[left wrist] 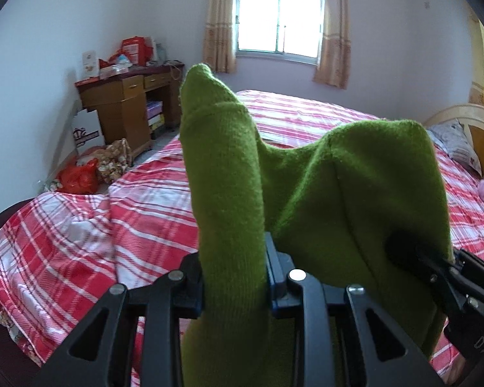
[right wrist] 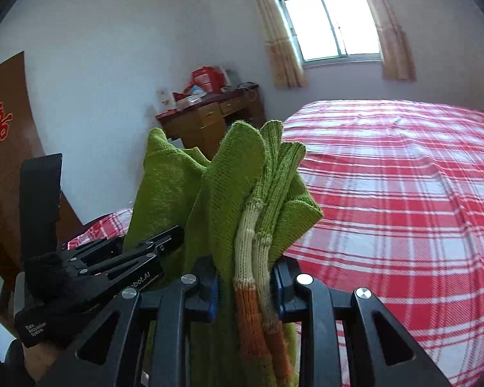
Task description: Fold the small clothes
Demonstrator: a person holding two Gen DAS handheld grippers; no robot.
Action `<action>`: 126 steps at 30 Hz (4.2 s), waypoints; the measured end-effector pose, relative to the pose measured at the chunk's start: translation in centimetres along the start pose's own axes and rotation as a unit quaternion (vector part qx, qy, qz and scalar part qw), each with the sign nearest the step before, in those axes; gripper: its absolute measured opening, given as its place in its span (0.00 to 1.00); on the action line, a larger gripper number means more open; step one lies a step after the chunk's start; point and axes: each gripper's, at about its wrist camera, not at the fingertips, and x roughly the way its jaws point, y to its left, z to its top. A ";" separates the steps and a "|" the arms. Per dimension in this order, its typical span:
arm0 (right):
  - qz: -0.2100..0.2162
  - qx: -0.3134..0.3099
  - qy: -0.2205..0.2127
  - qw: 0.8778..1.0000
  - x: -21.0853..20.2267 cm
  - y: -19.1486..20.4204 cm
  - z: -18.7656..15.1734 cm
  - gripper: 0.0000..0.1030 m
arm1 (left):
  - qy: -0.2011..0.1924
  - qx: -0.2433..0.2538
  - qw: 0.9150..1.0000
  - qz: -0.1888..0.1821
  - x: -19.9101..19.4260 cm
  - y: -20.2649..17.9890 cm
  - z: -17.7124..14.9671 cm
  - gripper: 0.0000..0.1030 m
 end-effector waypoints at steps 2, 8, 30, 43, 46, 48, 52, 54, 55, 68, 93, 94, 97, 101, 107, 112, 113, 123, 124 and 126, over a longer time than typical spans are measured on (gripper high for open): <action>0.007 -0.008 0.002 1.000 0.7 0.7 0.3 0.26 | -0.001 -0.005 1.000 0.005 0.1 0.8 0.1 0.28; 0.028 -0.027 0.004 0.999 2.7 2.6 1.2 0.26 | -0.008 -0.025 0.999 0.022 0.2 3.6 0.4 0.28; 0.074 -0.073 0.013 0.995 12.8 5.3 3.6 0.25 | -0.010 -0.069 0.993 0.090 6.0 9.1 3.1 0.27; 0.046 -0.066 0.042 0.996 19.7 2.9 4.1 0.25 | 0.018 -0.073 0.991 0.109 11.7 8.7 4.1 0.27; 0.032 -0.053 0.060 0.996 21.7 1.3 3.5 0.25 | 0.029 -0.082 0.990 0.113 12.5 9.0 3.9 0.27; 0.031 -0.029 0.077 0.996 22.9 -0.1 2.9 0.25 | 0.040 -0.090 0.988 0.115 13.1 9.5 3.7 0.28; 0.046 0.015 0.106 0.993 24.4 -2.3 2.2 0.25 | 0.060 -0.099 0.986 0.120 14.4 10.1 3.4 0.34; 0.046 0.010 0.109 0.993 24.5 -2.5 1.9 0.25 | 0.064 -0.091 0.985 0.131 14.7 9.7 3.4 0.44; 0.045 0.007 0.108 0.993 24.5 -2.6 1.7 0.25 | 0.066 -0.087 0.985 0.137 14.9 9.6 3.4 0.47; 0.073 0.125 0.096 0.985 21.4 -6.6 0.2 0.32 | 0.073 -0.083 0.982 0.155 16.1 10.1 3.0 0.70; -0.013 -0.057 0.094 0.994 22.8 -0.2 0.5 0.17 | 0.063 -0.039 0.981 0.177 15.2 8.5 2.5 0.77; -0.010 -0.054 0.093 0.994 22.8 -0.3 0.5 0.17 | 0.060 -0.025 0.981 0.183 14.6 8.1 2.2 0.78; 0.000 -0.042 0.092 0.995 22.8 -0.8 0.3 0.17 | 0.058 -0.005 0.982 0.178 12.8 7.5 1.5 0.81; -0.006 -0.049 0.092 0.995 22.6 -0.4 0.2 0.17 | 0.073 -0.007 0.982 0.172 10.4 7.3 0.6 0.87; -0.022 -0.072 0.105 0.992 22.0 0.2 -0.1 0.17 | 0.079 0.004 0.983 0.167 7.5 5.9 -1.2 0.87; -0.035 -0.048 0.117 0.991 19.1 0.1 -0.5 0.17 | 0.082 0.015 0.982 0.172 6.9 5.3 -2.4 0.91; -0.041 -0.044 0.111 0.992 18.1 0.0 -0.7 0.18 | 0.085 0.013 0.982 0.169 6.8 5.4 -2.6 0.91; -0.053 -0.046 0.106 0.992 13.2 0.6 -5.8 0.19 | 0.092 0.030 0.982 0.164 5.6 4.3 -5.1 0.91; -0.051 -0.044 0.108 0.992 13.1 0.5 -5.9 0.19 | 0.095 0.029 0.982 0.160 5.5 4.4 -5.3 0.91; -0.048 -0.038 0.117 0.991 13.0 0.4 -5.7 0.20 | 0.098 0.030 0.982 0.158 5.2 4.4 -5.6 0.91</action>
